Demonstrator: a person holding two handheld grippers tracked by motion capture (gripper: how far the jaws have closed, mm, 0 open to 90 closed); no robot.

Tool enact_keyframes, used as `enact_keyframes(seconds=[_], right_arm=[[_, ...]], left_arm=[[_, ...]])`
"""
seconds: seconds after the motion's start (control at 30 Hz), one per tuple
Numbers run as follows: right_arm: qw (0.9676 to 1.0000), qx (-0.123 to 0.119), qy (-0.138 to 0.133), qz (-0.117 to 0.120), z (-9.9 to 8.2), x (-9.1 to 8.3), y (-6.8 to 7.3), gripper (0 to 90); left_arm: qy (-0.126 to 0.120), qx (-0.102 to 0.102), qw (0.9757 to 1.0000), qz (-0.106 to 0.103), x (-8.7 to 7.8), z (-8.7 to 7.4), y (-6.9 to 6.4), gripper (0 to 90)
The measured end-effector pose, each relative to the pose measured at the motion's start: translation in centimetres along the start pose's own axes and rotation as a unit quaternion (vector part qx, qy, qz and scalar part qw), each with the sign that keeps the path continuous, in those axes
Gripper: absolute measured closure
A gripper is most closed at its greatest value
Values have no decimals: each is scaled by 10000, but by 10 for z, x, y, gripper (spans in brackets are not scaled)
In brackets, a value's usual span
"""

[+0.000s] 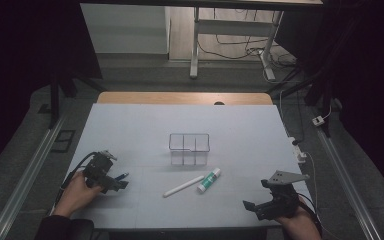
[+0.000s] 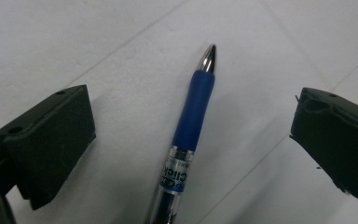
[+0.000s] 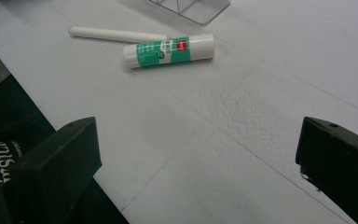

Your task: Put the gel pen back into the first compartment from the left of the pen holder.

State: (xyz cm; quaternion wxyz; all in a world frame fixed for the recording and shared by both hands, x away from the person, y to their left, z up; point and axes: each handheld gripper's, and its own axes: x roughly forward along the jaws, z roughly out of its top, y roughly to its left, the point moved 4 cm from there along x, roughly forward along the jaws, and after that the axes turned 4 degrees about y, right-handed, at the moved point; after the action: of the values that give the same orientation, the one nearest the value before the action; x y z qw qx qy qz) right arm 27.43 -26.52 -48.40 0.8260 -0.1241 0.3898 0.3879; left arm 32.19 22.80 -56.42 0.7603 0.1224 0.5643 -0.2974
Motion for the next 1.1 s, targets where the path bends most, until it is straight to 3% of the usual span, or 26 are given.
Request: enact_keyframes(seconds=[0.1, 0.23, 0.27, 0.6, 0.77, 0.87, 1.1], right_arm=[[10000, -2, 7, 3, 0, 0, 0, 0], [10000, -10, 14, 4, 0, 0, 0, 0], [10000, -12, 15, 4, 0, 0, 0, 0], [10000, -10, 28, 7, 0, 0, 0, 0], [10000, -13, 17, 10, 0, 0, 0, 0], [10000, -7, 11, 13, 0, 0, 0, 0], [10000, -12, 7, 13, 0, 0, 0, 0]], left_arm=[[63, 85, 9999, 27, 2, 1, 0, 0], [116, 281, 9991, 288, 1, 1, -2, 62], [136, 329, 9986, 397, 1, 1, -2, 95], [157, 544, 9978, 349, -8, 2, -5, 551], [283, 578, 9973, 349, -9, 4, -7, 717], [340, 659, 9967, 344, -9, 5, -9, 786], [301, 582, 9974, 309, -11, 6, -8, 798]])
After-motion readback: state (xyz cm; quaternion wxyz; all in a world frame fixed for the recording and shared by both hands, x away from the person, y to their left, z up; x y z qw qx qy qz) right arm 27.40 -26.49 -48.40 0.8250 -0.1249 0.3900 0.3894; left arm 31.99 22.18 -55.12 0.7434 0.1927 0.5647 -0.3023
